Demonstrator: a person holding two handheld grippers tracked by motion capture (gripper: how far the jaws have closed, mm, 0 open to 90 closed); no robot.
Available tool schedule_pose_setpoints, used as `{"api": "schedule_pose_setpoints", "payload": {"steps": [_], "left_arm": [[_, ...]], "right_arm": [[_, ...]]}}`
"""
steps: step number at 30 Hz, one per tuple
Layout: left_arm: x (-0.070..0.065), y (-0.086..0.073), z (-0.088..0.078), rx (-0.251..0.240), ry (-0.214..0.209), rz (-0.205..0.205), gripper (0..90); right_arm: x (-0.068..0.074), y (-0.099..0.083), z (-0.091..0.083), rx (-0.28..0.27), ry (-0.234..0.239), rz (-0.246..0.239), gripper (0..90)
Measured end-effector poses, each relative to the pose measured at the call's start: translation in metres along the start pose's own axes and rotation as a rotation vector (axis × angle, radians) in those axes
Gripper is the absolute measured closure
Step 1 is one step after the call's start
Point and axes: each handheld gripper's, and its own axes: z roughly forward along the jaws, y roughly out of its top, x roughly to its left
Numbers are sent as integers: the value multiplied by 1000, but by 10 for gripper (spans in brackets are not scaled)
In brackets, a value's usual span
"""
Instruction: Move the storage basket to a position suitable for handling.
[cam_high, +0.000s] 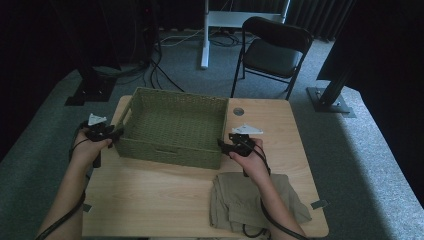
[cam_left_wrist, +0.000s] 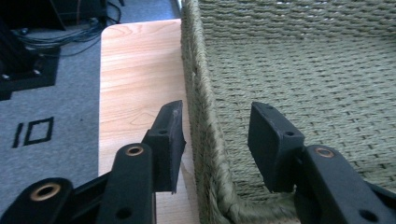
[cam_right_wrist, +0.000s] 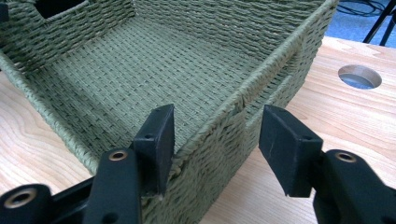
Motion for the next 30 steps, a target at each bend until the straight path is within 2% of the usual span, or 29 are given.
{"api": "schedule_pose_setpoints", "payload": {"steps": [3,4,5,8,12,14,17,23,27,30], "left_arm": [[-3,0,1,-2,15,6,683],[-6,0,2,-3,28,-12,713],[-6,0,2,-3,28,-12,733],[-11,-1,4,-3,67,-40,742],[-15,-1,2,3,91,-45,754],[-18,-1,0,18,99,-40,802],[-23,-4,-3,18,95,-43,802],[-29,-11,-8,-7,82,-92,802],[-35,-13,-10,-9,92,-92,801],[-40,-13,-12,-3,102,-87,801]], "right_arm": [[3,-1,3,9,24,19,560],[4,-1,3,11,24,24,577],[4,-1,3,11,24,24,577],[8,-1,4,18,19,20,633],[11,0,3,20,-6,1,645],[10,0,3,26,-27,3,658],[7,0,2,26,-45,10,672],[3,1,1,29,-67,21,692],[-1,1,0,37,-71,37,702],[-1,1,-1,40,-90,25,710]]}}
